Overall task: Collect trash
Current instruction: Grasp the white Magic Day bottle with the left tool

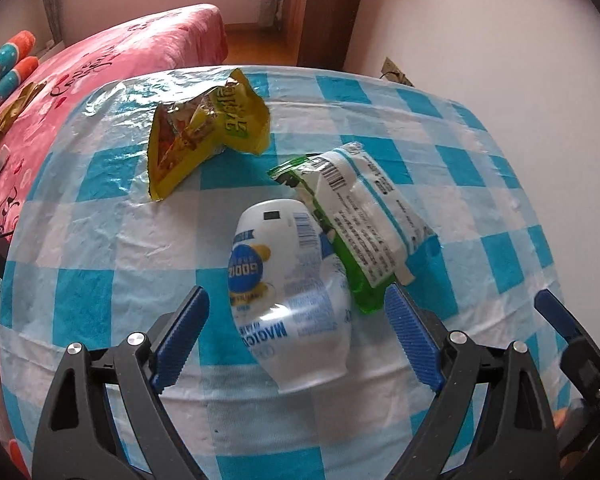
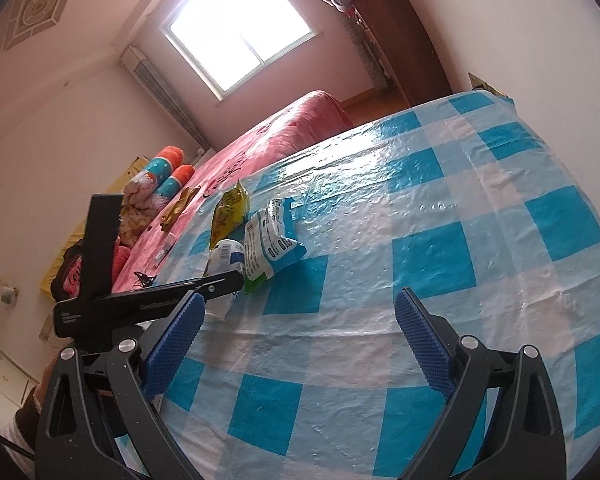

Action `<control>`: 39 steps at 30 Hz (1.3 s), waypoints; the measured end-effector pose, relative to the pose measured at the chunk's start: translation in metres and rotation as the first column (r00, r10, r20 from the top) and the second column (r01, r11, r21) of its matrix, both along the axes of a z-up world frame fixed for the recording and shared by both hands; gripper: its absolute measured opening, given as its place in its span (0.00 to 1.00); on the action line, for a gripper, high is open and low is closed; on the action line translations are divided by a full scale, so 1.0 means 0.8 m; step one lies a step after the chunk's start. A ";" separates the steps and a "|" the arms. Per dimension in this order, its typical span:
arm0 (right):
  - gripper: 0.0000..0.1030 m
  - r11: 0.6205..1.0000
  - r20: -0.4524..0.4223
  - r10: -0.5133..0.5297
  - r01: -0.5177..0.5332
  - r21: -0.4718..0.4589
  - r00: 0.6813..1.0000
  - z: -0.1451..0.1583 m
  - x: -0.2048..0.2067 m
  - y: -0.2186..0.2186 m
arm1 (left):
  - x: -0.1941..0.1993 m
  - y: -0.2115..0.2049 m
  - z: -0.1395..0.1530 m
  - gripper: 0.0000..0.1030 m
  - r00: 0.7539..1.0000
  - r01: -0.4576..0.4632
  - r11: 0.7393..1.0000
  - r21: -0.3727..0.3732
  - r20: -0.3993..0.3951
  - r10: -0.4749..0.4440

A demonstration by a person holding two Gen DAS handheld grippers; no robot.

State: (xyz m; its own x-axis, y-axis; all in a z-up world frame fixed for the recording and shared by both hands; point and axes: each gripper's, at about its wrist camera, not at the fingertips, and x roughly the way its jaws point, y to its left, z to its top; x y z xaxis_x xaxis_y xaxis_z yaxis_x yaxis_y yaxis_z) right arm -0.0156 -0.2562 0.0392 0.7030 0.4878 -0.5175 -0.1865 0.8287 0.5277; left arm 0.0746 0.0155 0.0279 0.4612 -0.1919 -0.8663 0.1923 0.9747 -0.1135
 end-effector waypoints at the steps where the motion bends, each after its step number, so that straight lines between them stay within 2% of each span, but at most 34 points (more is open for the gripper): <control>1: 0.92 1.000 -0.001 0.001 -0.001 0.001 1.000 0.000 0.000 0.000 | 0.003 0.001 -0.002 0.87 1.000 -0.009 1.000 -0.005 -0.006 0.009; 14: 0.92 1.000 -0.022 0.013 -0.013 0.008 1.000 -0.006 0.005 0.002 | 0.015 -0.002 -0.008 0.85 1.000 -0.019 1.000 0.021 0.000 0.019; 19: 0.92 1.000 -0.033 0.019 -0.019 0.014 0.999 -0.009 0.007 0.001 | 0.013 -0.005 -0.005 0.68 1.000 -0.006 1.000 0.021 0.014 0.006; 22: 0.92 1.000 -0.033 0.022 -0.021 0.016 0.999 -0.009 0.007 0.001 | 0.012 -0.003 -0.004 0.62 1.000 -0.007 1.000 0.018 0.014 0.007; 33: 0.92 0.999 -0.055 0.046 -0.044 0.026 0.997 -0.015 0.012 0.004 | 0.002 0.003 -0.002 0.61 1.000 -0.015 1.000 0.012 0.015 0.015; 39: 0.92 0.998 -0.066 0.055 -0.054 0.015 0.996 -0.018 0.013 0.010 | -0.013 0.015 0.011 0.61 0.999 -0.025 1.000 -0.008 0.040 0.025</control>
State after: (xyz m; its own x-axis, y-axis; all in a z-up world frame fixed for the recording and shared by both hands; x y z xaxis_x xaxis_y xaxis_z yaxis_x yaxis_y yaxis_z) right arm -0.0049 -0.2486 0.0247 0.6394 0.5315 -0.5556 -0.1952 0.8111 0.5514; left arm 0.0641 0.0275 0.0368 0.4998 -0.1868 -0.8457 0.1726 0.9784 -0.1140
